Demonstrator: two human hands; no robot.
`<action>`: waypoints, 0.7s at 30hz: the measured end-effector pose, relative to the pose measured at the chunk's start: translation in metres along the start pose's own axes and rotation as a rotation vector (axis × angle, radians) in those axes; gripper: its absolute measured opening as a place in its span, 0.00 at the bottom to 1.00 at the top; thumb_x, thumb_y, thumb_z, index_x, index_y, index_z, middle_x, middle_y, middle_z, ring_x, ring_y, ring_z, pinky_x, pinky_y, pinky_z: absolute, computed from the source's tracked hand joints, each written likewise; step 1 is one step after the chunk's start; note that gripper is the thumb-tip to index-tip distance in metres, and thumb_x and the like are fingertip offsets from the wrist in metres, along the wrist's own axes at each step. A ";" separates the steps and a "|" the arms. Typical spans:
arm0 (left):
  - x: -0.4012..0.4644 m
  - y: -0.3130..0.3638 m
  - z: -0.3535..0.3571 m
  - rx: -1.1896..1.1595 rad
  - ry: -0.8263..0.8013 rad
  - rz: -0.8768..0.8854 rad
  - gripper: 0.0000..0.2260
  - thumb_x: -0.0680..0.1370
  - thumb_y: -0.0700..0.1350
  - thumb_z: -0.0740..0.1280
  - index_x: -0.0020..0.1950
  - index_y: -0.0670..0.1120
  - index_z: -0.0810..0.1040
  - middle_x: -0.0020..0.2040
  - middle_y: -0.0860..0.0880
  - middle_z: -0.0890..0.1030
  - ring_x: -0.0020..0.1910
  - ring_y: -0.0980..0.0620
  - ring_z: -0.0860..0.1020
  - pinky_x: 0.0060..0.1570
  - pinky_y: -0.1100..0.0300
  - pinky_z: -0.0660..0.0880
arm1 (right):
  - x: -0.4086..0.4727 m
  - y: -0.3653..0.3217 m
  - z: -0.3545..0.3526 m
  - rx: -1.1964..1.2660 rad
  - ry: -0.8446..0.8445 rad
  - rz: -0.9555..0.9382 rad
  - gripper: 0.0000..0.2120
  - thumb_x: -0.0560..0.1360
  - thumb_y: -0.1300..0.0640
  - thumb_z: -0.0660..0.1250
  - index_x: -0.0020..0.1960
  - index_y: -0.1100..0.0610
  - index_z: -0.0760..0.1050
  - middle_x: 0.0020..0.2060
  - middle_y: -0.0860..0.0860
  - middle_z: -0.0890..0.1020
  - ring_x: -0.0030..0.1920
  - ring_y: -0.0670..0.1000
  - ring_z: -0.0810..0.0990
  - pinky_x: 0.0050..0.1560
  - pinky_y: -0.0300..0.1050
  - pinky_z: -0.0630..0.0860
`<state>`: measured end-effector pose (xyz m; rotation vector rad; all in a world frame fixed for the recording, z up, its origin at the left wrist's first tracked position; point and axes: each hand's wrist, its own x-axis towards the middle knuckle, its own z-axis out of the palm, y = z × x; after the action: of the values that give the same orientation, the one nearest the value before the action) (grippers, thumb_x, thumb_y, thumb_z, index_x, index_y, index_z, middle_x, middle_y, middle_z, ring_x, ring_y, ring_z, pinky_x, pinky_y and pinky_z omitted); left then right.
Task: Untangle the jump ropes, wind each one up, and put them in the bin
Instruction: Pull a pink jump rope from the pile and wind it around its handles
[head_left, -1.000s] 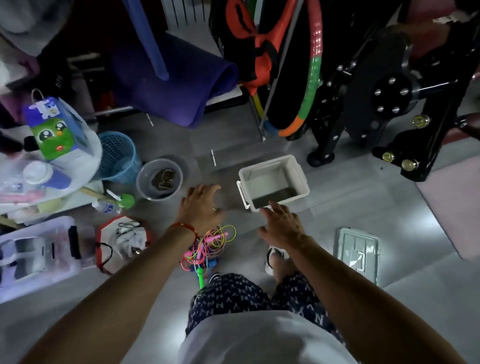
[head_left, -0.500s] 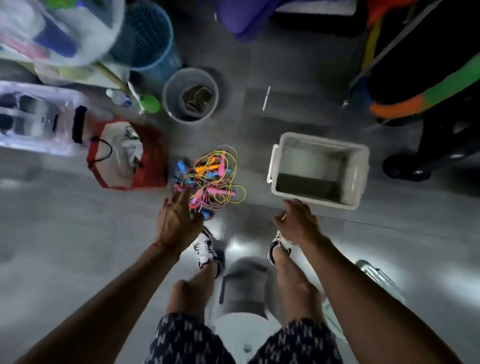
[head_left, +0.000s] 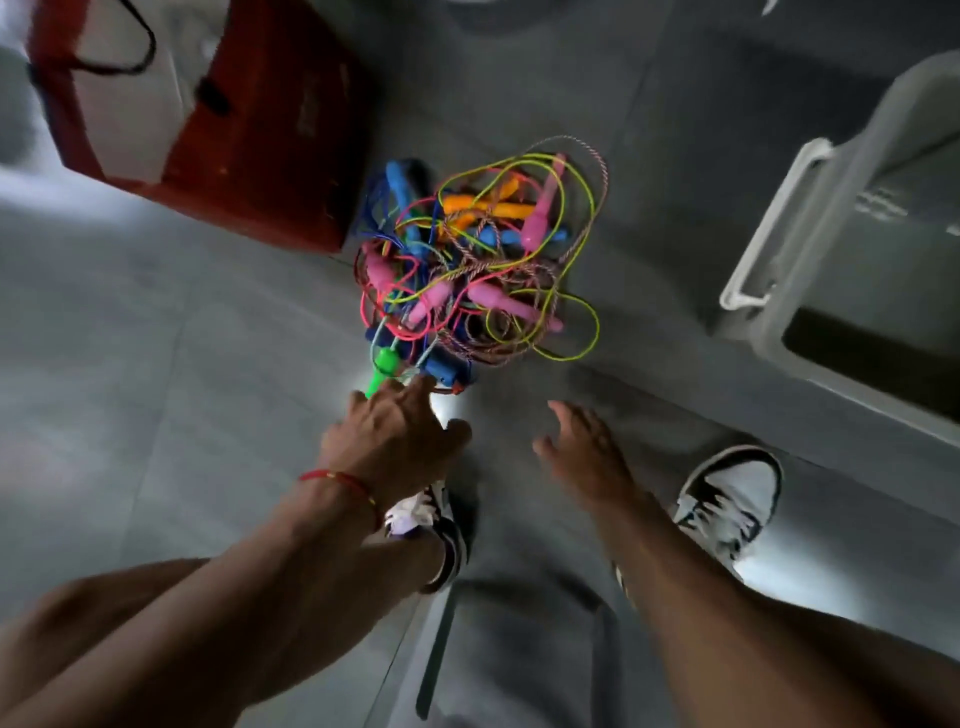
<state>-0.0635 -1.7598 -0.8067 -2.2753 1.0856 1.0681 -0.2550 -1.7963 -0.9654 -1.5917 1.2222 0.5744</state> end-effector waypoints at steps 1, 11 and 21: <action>0.009 0.003 -0.006 0.066 0.046 0.034 0.30 0.74 0.65 0.60 0.74 0.59 0.62 0.70 0.47 0.71 0.66 0.40 0.70 0.59 0.48 0.71 | 0.018 0.000 0.005 -0.029 0.002 -0.030 0.30 0.76 0.46 0.59 0.77 0.54 0.66 0.72 0.56 0.72 0.72 0.58 0.69 0.72 0.52 0.66; 0.005 -0.042 -0.039 0.142 0.381 0.167 0.34 0.77 0.64 0.62 0.80 0.58 0.54 0.77 0.46 0.61 0.75 0.41 0.61 0.66 0.42 0.67 | 0.061 -0.055 -0.054 -0.186 0.242 -0.218 0.16 0.73 0.50 0.63 0.56 0.55 0.81 0.50 0.58 0.83 0.54 0.61 0.81 0.51 0.50 0.77; -0.037 -0.081 -0.059 -0.063 0.429 0.339 0.32 0.77 0.60 0.66 0.79 0.59 0.59 0.77 0.49 0.63 0.77 0.42 0.54 0.67 0.40 0.64 | -0.044 -0.049 -0.015 -0.282 0.306 -0.149 0.22 0.76 0.54 0.64 0.69 0.54 0.73 0.68 0.53 0.76 0.68 0.55 0.74 0.67 0.49 0.71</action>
<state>0.0124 -1.7290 -0.7391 -2.4976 1.6754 0.7465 -0.2300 -1.7917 -0.9032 -2.0491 1.2704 0.4315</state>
